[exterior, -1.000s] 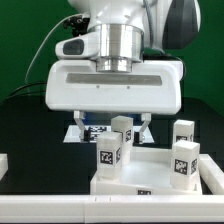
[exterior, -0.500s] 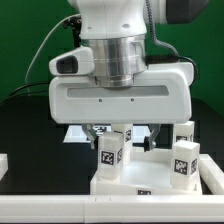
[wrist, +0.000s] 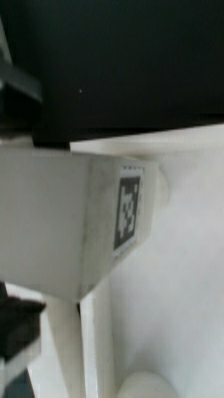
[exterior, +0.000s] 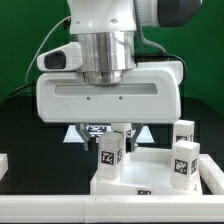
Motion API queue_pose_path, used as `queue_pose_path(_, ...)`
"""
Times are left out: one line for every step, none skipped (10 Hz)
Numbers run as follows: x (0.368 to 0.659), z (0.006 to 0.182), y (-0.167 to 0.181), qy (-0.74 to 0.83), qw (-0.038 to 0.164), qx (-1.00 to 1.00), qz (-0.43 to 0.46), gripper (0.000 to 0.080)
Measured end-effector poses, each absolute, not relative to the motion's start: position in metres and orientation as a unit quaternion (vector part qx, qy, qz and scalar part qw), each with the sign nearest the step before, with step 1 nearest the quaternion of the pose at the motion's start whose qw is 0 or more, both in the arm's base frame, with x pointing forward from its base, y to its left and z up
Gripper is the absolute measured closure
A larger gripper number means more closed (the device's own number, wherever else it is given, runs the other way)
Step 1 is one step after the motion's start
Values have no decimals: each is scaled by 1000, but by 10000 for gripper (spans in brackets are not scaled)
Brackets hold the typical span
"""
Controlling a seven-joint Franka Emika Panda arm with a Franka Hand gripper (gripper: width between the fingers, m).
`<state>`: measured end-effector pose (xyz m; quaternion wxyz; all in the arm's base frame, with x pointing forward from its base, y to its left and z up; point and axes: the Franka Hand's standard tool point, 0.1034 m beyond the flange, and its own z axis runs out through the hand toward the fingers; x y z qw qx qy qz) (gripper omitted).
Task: Assemble square table
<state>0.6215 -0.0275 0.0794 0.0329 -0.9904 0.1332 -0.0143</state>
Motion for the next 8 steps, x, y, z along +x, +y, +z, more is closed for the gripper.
queue_pose_path(621,79,-28,133,33,-990,-14,482)
queue_pose_path(621,79,-27,173,34,-984,-13,515)
queue_pose_path(621,79,-27,209,35,-977,-11,515)
queue_pose_path(621,78,-27,244,34,-969,-12,515)
queue_pose_path(621,78,-26,313,35,-949,-13,515)
queue_pose_path(621,78,-28,378,36,-925,-9,515)
queue_pose_path(620,77,-28,451,44,-892,-5,515)
queue_pose_path(621,76,-27,543,63,-837,-3,515)
